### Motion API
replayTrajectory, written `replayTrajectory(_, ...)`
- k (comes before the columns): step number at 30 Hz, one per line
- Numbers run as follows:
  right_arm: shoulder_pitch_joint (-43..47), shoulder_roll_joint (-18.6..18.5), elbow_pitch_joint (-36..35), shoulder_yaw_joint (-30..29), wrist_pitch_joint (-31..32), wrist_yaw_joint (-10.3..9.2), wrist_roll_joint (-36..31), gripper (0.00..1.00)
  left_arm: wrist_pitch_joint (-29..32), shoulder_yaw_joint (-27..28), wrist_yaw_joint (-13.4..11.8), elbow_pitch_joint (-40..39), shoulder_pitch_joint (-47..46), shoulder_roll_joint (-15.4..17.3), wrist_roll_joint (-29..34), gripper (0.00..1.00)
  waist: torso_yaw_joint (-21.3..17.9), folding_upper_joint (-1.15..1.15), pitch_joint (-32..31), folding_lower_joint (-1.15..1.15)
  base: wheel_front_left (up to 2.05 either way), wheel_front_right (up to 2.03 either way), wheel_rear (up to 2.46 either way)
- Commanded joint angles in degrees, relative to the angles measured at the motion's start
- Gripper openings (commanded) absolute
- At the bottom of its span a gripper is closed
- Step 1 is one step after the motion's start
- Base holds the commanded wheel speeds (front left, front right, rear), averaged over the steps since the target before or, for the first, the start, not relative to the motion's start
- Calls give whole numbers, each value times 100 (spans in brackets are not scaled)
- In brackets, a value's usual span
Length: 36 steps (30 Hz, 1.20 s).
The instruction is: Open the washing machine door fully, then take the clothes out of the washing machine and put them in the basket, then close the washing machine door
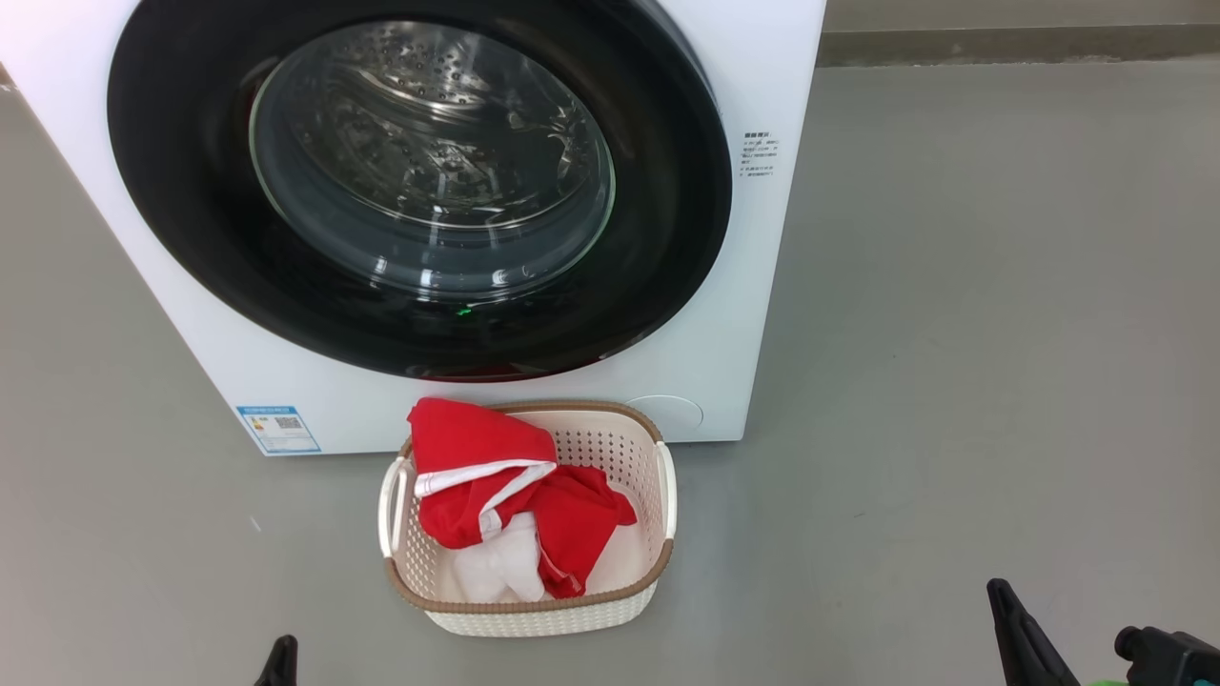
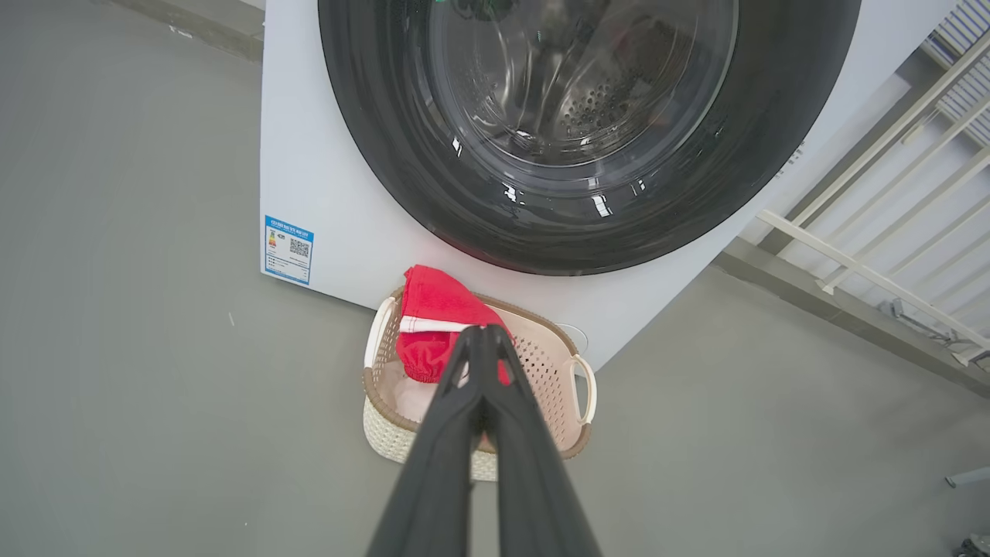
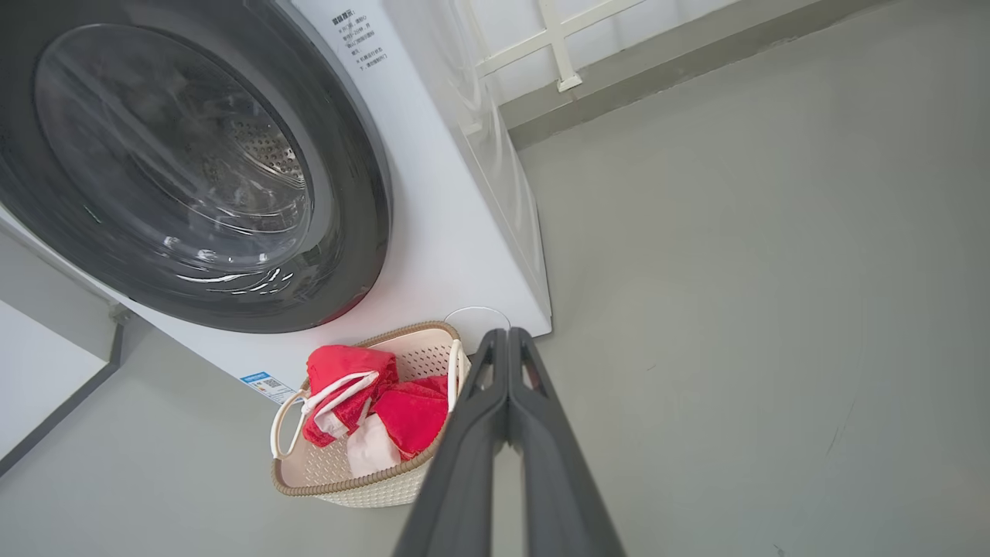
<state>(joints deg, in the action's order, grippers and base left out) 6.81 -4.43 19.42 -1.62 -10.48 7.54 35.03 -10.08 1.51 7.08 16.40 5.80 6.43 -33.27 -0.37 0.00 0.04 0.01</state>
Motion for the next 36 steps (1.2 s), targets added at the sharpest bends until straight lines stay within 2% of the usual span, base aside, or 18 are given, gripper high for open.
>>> replayTrajectory(1,-248,-50,-160,-47,30,-1,136,0,30,96,9,-138,-235,58,-120,0,1,0,0,-1,0,0,0)
replayTrajectory(36,-621,22,-294,-206,621,-3,2107,0,607,241,20,-173,-576,-88,-2159,0,14,0,5,-1,0,0,0)
